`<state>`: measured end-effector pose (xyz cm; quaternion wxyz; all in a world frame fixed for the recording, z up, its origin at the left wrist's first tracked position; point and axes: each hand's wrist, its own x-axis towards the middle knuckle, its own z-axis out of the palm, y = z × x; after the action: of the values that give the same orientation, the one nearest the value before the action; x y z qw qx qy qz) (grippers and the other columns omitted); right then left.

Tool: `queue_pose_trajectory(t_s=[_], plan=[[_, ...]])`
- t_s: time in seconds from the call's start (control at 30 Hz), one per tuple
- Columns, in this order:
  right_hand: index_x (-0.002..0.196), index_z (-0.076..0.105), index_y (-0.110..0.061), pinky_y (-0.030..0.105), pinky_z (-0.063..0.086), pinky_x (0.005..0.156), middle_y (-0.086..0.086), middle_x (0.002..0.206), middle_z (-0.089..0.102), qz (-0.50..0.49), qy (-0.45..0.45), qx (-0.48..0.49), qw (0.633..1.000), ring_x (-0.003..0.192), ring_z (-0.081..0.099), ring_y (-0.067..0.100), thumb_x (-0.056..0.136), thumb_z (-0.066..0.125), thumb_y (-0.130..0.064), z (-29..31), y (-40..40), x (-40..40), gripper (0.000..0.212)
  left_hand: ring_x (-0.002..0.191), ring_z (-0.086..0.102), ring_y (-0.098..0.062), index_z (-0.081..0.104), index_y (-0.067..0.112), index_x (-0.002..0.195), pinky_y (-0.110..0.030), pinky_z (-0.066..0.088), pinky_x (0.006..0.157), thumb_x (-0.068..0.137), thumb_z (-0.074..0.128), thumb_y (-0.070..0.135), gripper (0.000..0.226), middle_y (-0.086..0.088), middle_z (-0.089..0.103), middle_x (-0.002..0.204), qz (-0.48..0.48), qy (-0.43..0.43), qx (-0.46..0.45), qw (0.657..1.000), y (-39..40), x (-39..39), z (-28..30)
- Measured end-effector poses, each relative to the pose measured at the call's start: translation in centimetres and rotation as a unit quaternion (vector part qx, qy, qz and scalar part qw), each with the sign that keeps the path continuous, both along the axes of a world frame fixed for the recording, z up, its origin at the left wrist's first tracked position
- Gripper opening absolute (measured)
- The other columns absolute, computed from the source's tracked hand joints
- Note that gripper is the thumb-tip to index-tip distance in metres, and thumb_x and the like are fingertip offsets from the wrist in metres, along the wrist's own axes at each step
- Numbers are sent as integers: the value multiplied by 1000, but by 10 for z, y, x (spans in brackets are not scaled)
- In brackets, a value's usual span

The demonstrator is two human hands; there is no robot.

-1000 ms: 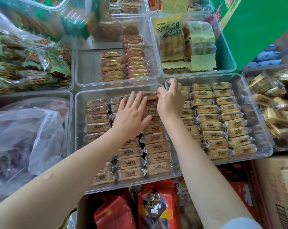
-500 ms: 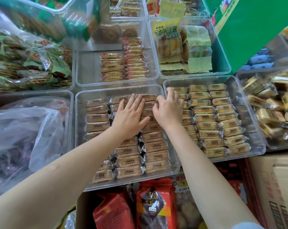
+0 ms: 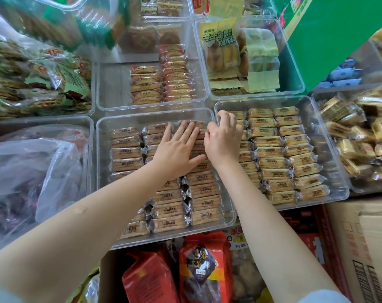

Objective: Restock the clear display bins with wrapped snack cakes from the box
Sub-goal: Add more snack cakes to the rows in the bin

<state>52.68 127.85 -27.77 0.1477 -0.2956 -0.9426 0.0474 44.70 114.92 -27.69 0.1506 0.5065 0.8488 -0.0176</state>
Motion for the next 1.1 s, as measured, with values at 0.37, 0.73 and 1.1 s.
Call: queue_pose_trajectory(t_s=[0.37,0.73,1.1], plan=[[104,70,-15,54,43,97,23,145,46,-7,-81,-26,996,133,42,40,88,70,-26,2,-17,38,19,152,-23,-17,-6,18,161,-46,-13,124,93,-2,72,87,0,-16,167,-46,-10,-4,999,-44,18,9],[89,70,-10,53,44,90,22,132,52,-9,-40,-28,999,124,47,40,87,71,-5,2,-19,35,6,152,-20,-15,-6,18,161,-46,-10,125,96,10,69,84,1,-14,167,-29,-26,-11,999,-42,32,10],[92,72,-13,49,45,87,19,132,53,-10,-37,-16,999,121,50,36,84,75,-21,4,-27,57,12,154,-15,-15,0,17,162,-44,-11,125,96,10,68,84,1,-8,169,-35,-29,-7,999,-49,27,16]])
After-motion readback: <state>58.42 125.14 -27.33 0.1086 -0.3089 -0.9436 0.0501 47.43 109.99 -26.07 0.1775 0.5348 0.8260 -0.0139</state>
